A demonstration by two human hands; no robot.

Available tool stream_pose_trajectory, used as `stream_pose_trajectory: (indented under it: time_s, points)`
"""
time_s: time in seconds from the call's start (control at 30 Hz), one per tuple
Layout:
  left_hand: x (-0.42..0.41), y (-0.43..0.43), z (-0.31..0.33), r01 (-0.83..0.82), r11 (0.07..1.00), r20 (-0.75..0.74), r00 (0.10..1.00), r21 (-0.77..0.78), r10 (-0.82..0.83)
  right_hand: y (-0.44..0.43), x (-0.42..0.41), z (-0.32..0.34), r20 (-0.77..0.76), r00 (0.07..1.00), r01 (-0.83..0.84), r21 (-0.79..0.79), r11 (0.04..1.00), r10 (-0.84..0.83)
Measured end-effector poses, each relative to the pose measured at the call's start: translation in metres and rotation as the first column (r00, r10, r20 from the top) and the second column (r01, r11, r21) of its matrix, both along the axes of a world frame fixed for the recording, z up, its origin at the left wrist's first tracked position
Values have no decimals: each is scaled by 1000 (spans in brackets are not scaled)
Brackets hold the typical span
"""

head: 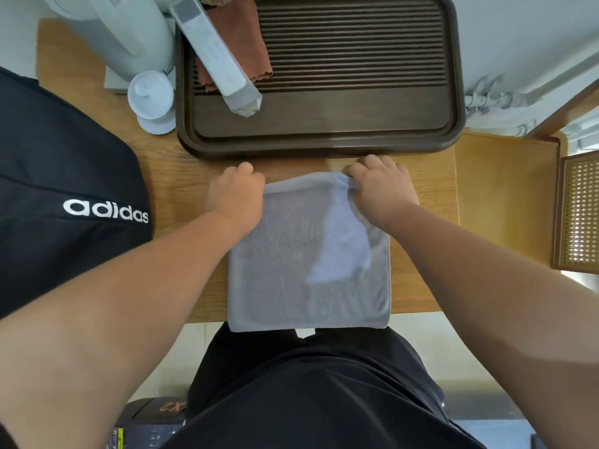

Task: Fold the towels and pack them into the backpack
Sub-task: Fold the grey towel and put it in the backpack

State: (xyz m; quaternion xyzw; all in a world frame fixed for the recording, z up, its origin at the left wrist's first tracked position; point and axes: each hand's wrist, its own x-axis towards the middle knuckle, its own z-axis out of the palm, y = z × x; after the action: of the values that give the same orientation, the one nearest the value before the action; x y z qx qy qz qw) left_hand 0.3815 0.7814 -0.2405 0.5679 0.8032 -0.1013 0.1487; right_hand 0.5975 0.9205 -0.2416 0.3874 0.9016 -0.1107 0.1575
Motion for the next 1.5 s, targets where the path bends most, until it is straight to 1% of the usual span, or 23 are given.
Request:
stream_pose_trajectory:
  time_s: [0.07, 0.17, 0.27, 0.4, 0.47, 0.6, 0.67, 0.77, 0.87, 0.97, 1.1, 1.23, 1.33, 1.43, 1.5]
  points:
    - [-1, 2, 6, 58, 998, -29, 998, -18, -58, 3, 0, 5, 10, 999, -48, -5, 999, 48]
    - [-3, 5, 16, 106, 994, -78, 991, 2, -106, 7, -1, 14, -7, 998, -56, 2, 998, 56]
    - [-5, 8, 25, 75, 995, -76, 995, 70, -70, 13, -3, 24, -39, 999, -22, 63, 998, 24]
    - [-10, 12, 38, 2, 980, -52, 999, 197, 9, 18, -4, 42, -141, 990, 20, 178, 984, 5]
    - [-11, 10, 45, -19, 971, -49, 998, 239, 31, 19, -1, 51, -186, 983, 27, 210, 977, 13]
    - [-4, -11, 56, -29, 951, 30, 999, 308, 21, 12, 12, 61, -225, 972, -16, 235, 972, 70]
    - [3, -29, 54, -28, 954, 55, 998, 299, 12, 1, 24, 59, -231, 967, -61, 181, 982, 103]
    - [16, -65, 40, -36, 965, 138, 990, 261, 0, -25, 48, 48, -202, 963, -165, 65, 984, 175]
    - [28, -101, 26, -45, 966, 183, 983, 256, -3, -54, 74, 37, -247, 943, -223, 34, 974, 225]
    - [38, -128, 17, -33, 952, 196, 980, 304, -29, -81, 94, 26, -300, 921, -253, 24, 967, 248]
    - [47, -151, 8, 27, 949, 191, 977, 315, -92, -102, 111, 13, -270, 929, -241, 79, 967, 253]
    - [52, -164, -3, 91, 964, 152, 980, 248, -132, -115, 116, 7, -227, 946, -215, 101, 971, 233]
    - [53, -167, -5, 107, 977, 111, 986, 183, -128, -122, 119, 1, -194, 959, -203, 36, 978, 207]
    - [54, -169, -4, 115, 987, 94, 988, 115, -126, -127, 124, -5, -98, 980, -178, -63, 982, 171]
    - [54, -171, -4, 117, 990, 93, 988, 82, -124, -130, 125, -7, -43, 986, -167, -99, 981, 164]
